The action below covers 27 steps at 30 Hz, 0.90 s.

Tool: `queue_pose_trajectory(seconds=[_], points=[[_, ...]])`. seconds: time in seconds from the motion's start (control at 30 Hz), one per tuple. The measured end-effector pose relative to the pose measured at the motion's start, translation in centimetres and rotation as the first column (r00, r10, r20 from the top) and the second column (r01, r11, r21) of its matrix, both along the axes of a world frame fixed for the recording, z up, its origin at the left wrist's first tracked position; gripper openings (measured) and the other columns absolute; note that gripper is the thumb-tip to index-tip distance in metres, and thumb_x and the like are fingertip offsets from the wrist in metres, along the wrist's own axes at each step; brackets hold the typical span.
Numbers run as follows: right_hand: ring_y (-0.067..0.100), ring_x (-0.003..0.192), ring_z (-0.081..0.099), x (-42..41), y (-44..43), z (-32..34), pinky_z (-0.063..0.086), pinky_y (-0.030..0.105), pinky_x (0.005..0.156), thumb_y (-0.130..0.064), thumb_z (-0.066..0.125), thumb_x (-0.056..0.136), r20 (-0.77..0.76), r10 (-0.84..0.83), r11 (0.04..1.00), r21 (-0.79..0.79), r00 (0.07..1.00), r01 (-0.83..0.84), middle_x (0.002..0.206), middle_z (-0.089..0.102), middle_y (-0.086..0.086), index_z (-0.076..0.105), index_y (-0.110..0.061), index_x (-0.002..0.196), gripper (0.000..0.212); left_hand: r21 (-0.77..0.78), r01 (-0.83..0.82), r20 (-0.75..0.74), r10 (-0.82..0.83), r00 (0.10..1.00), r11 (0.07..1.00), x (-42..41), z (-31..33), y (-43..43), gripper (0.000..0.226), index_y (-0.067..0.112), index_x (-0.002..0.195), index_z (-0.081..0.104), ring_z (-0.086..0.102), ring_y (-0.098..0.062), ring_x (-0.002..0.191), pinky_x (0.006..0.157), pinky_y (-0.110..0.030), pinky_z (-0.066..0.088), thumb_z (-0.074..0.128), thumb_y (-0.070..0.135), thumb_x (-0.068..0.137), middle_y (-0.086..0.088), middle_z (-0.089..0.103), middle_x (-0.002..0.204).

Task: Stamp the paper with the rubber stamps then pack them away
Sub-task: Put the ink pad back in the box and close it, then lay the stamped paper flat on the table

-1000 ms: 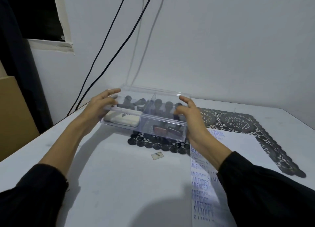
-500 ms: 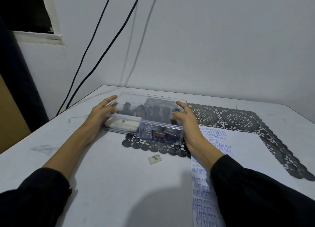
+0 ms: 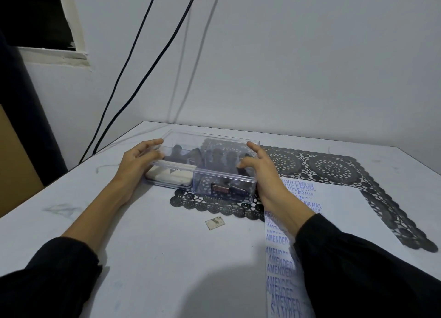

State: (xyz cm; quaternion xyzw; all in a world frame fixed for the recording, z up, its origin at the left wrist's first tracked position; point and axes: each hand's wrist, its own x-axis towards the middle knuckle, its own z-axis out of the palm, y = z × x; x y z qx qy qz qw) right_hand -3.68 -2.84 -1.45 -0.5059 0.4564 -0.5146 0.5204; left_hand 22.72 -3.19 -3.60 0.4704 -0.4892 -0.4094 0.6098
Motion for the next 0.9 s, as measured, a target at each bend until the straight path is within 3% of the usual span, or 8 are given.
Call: queue_pose_trajectory(seconds=[0.07, 0.17, 0.23, 0.33, 0.5, 0.57, 0.67, 0.9], points=[[0.024, 0.125, 0.044, -0.9, -0.3, 0.9, 0.041, 0.035, 0.096, 0.000, 0.066, 0.078, -0.069, 0.074, 0.995, 0.076, 0.995, -0.069, 0.150, 0.033, 0.006, 0.032, -0.028, 0.145, 0.080, -0.007, -0.071, -0.039, 0.070, 0.997, 0.997, 0.0, 0.1, 0.2, 0.031, 0.018, 0.106, 0.068, 0.060, -0.026, 0.101, 0.086, -0.036, 0.048, 0.068, 0.005, 0.078, 0.002, 0.067, 0.108], [0.027, 0.140, 0.028, -3.4, 0.5, 2.9, 0.021, 0.044, 0.116, -0.012, 0.067, 0.083, -0.187, 0.168, 0.982, 0.114, 0.968, -0.148, 0.156, 0.022, 0.008, 0.018, -0.025, 0.150, 0.084, -0.348, -0.300, 0.427, 0.435, 0.793, 0.888, 0.0, 1.2, 1.5, 0.029, 0.016, 0.111, 0.065, 0.048, -0.018, 0.124, 0.101, -0.011, 0.031, 0.064, 0.007, 0.083, 0.000, 0.053, 0.134], [0.026, 0.141, 0.027, -6.4, 1.4, 3.8, 0.020, 0.043, 0.117, -0.021, 0.065, 0.085, -0.190, 0.146, 0.988, 0.077, 0.971, -0.134, 0.156, 0.022, 0.007, 0.021, -0.028, 0.149, 0.078, -0.529, -0.256, 0.473, 0.532, 0.702, 0.809, -1.3, 2.4, 3.4, 0.029, 0.014, 0.112, 0.064, 0.047, -0.011, 0.123, 0.100, -0.007, 0.028, 0.059, 0.011, 0.083, 0.001, 0.053, 0.131], [0.022, 0.138, 0.033, -11.2, 3.7, 3.8, 0.023, 0.044, 0.116, -0.038, 0.071, 0.076, -0.348, 0.082, 0.997, 0.030, 0.934, -0.076, 0.151, 0.034, 0.003, 0.034, -0.041, 0.142, 0.076, -0.574, -0.090, 0.488, 0.429, 0.760, 0.814, -4.8, 3.4, 6.9, 0.026, 0.013, 0.108, 0.065, 0.053, -0.007, 0.117, 0.101, -0.017, 0.036, 0.056, 0.009, 0.084, 0.004, 0.061, 0.120], [0.000, 0.139, 0.023, -18.1, 10.1, 0.7, 0.020, 0.032, 0.114, -0.051, 0.063, 0.079, -0.633, 0.014, 0.999, -0.027, 0.774, -0.040, 0.146, 0.030, -0.025, 0.040, -0.047, 0.137, 0.063, -0.221, 0.275, 0.730, -0.029, 0.683, 0.936, -10.6, 1.7, 13.1, 0.037, 0.036, 0.118, 0.061, 0.047, 0.007, 0.120, 0.100, -0.018, 0.039, 0.058, 0.044, 0.082, 0.027, 0.055, 0.125], [-0.009, 0.139, 0.016, -20.0, 12.8, -0.5, 0.012, 0.030, 0.117, -0.064, 0.061, 0.075, -0.698, -0.070, 0.996, -0.091, 0.712, 0.010, 0.145, 0.026, -0.035, 0.039, -0.047, 0.137, 0.068, -0.039, 0.320, 0.849, -0.137, 0.510, 0.947, -12.2, 0.5, 15.1, 0.049, 0.052, 0.132, 0.041, 0.014, 0.024, 0.130, 0.111, -0.011, 0.017, 0.049, 0.065, 0.086, 0.043, 0.025, 0.139], [-0.027, 0.130, 0.001, -21.3, 15.9, -1.7, -0.005, 0.021, 0.114, -0.082, 0.042, 0.069, -0.785, -0.133, 0.988, -0.150, 0.605, 0.022, 0.140, 0.018, -0.045, 0.033, -0.049, 0.138, 0.077, 0.147, 0.322, 0.947, -0.227, 0.226, 0.935, -13.8, 0.1, 17.2, 0.066, 0.057, 0.142, 0.005, -0.030, 0.032, 0.114, 0.095, 0.002, -0.022, 0.026, 0.077, 0.083, 0.044, -0.016, 0.139], [-0.037, 0.117, -0.016, -20.4, 19.4, -2.0, -0.019, 0.013, 0.108, -0.082, 0.026, 0.077, -0.834, -0.095, 0.993, -0.117, 0.543, -0.007, 0.140, 0.004, -0.046, 0.021, -0.057, 0.139, 0.067, 0.300, 0.407, 0.907, -0.390, 0.159, 0.863, -16.4, 1.5, 20.3, 0.092, 0.063, 0.131, -0.020, -0.034, 0.024, 0.120, 0.102, -0.010, -0.027, -0.010, 0.099, 0.047, 0.046, -0.029, 0.134]])
